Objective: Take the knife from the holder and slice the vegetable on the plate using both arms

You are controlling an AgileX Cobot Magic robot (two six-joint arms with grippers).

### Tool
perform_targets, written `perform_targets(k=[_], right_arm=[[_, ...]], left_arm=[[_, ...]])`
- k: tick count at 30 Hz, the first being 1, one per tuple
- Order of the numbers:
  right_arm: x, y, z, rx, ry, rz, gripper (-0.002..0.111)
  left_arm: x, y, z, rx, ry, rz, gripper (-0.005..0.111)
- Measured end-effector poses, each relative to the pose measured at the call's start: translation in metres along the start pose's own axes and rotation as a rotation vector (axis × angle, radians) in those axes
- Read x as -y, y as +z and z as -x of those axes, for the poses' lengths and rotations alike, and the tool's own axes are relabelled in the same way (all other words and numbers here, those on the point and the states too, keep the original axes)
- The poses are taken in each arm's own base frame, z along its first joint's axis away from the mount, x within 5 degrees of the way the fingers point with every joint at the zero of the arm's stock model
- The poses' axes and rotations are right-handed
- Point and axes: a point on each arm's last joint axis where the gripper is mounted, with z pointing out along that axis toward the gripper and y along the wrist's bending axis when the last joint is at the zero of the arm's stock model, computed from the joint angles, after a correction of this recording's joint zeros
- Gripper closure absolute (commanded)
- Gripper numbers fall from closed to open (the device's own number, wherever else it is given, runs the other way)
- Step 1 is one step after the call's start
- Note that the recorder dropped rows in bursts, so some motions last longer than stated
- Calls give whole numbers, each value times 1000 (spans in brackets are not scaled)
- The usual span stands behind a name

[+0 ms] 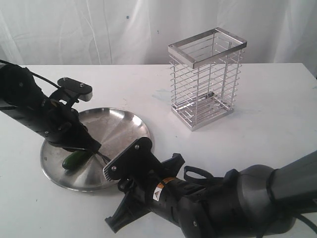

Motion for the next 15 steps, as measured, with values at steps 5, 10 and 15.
perform_targets(k=[5,10,15], right_arm=[[0,0,0,0,0,0,108],[0,0,0,0,0,0,108],[0,0,0,0,0,0,108]], left_arm=[[0,1,2,22,-24,-4,72],[8,2,5,41,12,-8,81],[18,10,6,48,38,-19,97]])
